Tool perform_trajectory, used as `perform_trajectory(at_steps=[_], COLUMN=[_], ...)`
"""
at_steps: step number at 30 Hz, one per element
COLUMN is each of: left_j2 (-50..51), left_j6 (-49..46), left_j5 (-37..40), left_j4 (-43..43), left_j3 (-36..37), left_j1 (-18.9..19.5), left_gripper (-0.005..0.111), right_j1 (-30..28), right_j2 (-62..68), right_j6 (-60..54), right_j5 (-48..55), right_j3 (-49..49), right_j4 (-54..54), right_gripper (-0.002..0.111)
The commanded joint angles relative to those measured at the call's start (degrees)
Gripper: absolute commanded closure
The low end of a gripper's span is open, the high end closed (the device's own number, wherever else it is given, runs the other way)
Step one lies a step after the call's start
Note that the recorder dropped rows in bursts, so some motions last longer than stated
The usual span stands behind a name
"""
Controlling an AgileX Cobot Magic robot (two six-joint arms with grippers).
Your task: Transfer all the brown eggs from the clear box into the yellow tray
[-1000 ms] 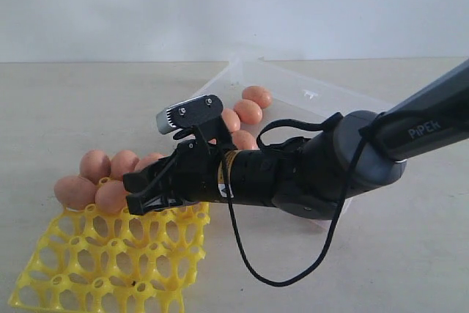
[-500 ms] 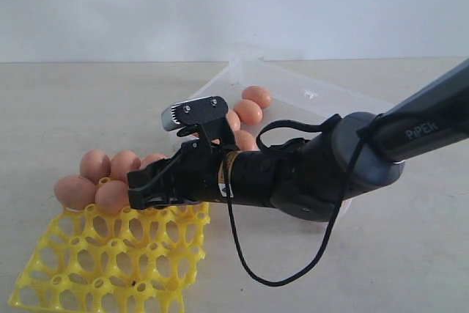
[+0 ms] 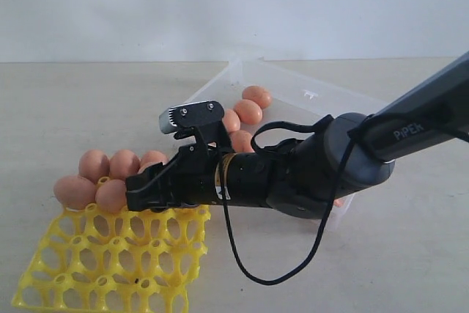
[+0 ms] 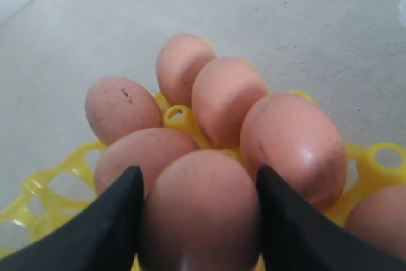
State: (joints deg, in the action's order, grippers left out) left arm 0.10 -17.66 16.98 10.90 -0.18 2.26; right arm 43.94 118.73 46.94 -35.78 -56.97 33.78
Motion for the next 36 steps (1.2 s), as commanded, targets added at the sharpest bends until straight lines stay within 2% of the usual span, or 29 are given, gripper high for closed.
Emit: perform_trajectory(at_steps=[1, 3, 5, 22, 36], left_j2=[-0.10, -0.10, -0.10, -0.10, -0.10], left_j6=[-0.26, -0.26, -0.26, -0.26, -0.26], left_j5=[-0.47, -0.47, -0.47, -0.47, -0.47], left_j4=[-0.05, -0.05, -0.05, -0.05, -0.05], left_j3=[0.18, 0.18, 0.18, 0.18, 0.18], left_j1=[-0.35, -0.35, -0.35, -0.35, -0.35], left_gripper=[0.111, 0.111, 0.111, 0.111, 0.111], right_j1=[-0.02, -0.02, -0.02, -0.02, -0.02], right_j2=[-0.12, -0.12, -0.12, -0.34, -0.34], right_j6=[-0.11, -0.11, -0.11, -1.69, -11.78], right_j5=[-0.12, -0.12, -0.12, -3.81, -5.29], right_j3=[-0.29, -0.29, -0.29, -0.29, -0.29], right_j4=[2.76, 2.97, 2.97, 2.73, 2.73], right_gripper=[0.084, 0.072, 0.064, 0.064, 0.064])
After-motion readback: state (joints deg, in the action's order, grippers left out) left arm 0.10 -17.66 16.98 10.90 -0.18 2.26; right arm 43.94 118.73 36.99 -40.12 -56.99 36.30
